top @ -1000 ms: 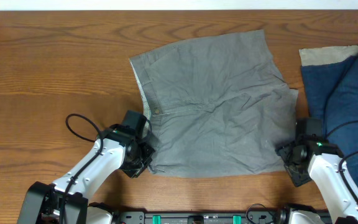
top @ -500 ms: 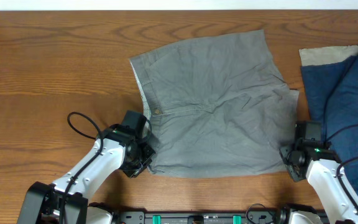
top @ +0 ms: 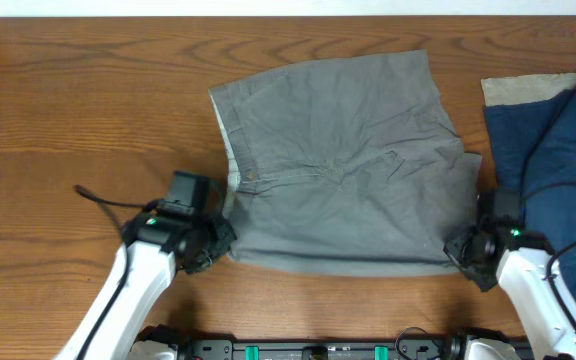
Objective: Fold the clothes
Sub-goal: 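Lift the near edge with both grippers and fold it toward the far edge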
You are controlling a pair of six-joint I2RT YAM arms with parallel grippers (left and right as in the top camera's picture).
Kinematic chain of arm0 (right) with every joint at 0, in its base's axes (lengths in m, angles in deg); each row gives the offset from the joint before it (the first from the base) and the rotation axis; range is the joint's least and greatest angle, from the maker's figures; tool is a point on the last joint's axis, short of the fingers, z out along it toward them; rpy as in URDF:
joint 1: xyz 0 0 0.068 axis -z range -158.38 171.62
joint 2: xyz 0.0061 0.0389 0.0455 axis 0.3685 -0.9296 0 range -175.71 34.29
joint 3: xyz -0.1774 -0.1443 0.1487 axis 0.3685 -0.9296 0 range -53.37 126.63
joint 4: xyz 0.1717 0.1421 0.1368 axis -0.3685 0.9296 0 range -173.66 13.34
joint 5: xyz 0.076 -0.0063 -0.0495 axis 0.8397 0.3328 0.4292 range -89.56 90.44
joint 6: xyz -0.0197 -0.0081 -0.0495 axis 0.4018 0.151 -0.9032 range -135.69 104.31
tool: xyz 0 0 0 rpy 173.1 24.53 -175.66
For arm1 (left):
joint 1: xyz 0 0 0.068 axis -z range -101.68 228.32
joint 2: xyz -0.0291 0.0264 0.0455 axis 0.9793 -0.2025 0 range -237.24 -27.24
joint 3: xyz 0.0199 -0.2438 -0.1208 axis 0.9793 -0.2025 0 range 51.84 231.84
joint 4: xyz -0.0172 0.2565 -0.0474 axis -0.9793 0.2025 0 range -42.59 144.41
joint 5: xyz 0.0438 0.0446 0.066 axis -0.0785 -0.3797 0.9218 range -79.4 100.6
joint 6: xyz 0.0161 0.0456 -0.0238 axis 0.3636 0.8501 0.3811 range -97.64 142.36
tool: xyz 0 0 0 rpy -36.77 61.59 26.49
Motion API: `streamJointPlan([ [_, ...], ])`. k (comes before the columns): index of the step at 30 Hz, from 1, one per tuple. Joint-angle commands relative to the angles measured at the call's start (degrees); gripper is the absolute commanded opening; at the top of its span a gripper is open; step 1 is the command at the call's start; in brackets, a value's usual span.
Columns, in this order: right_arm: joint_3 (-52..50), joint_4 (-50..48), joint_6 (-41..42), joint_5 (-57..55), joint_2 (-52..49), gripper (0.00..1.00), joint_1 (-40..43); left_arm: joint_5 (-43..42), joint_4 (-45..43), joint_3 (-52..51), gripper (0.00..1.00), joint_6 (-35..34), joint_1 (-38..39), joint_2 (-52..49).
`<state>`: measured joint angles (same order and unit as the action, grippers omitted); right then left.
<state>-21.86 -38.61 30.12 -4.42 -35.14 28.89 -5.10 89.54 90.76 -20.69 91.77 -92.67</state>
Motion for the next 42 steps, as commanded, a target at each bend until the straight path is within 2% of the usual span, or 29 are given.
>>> streamJointPlan([
  [1, 8.2, 2.0, -10.9, 0.4, 0.3, 0.01, 0.3, 3.0, 0.8, 4.2, 0.06, 13.8, -0.8, 6.5],
  [4, 14.5, 4.8, -17.6, 1.3, 0.3, 0.01, 0.3, 3.0, 2.5, 6.7, 0.06, 18.4, -0.8, 10.9],
  [7, 21.1, 8.7, -21.0, 1.2, 0.4, 0.01, 0.3, 2.9, 4.1, 8.7, 0.06, 18.8, -0.8, 13.7],
  [15, 38.8, 21.9, -21.5, -0.9, 0.5, 0.01, 1.1, 3.3, 16.8, 17.6, 0.06, 20.3, -0.9, 14.8],
  [21, 47.0, 25.7, -24.5, -0.8, 0.4, 0.01, 1.6, 3.4, 24.1, 23.1, 0.06, 22.1, -0.9, 14.6],
  [25, 49.1, 21.0, -25.3, 1.0, 0.4, 0.01, 1.4, 6.8, 24.2, 23.2, 0.06, 20.6, -0.9, 13.9],
  [28, 49.1, 15.8, -26.1, 4.3, -0.8, 0.01, 0.6, 11.6, 22.7, 23.2, 0.06, 15.6, -0.9, 11.7],
  [34, 49.1, 9.2, -25.9, 6.5, -8.1, 0.01, -1.5, 11.9, 19.9, 23.2, 0.06, 2.7, -0.9, 4.3],
  [42, 49.1, -6.4, -26.1, 9.8, -19.8, 0.01, -5.4, 20.6, 7.6, 23.2, 0.06, -6.0, -1.6, -5.1],
])
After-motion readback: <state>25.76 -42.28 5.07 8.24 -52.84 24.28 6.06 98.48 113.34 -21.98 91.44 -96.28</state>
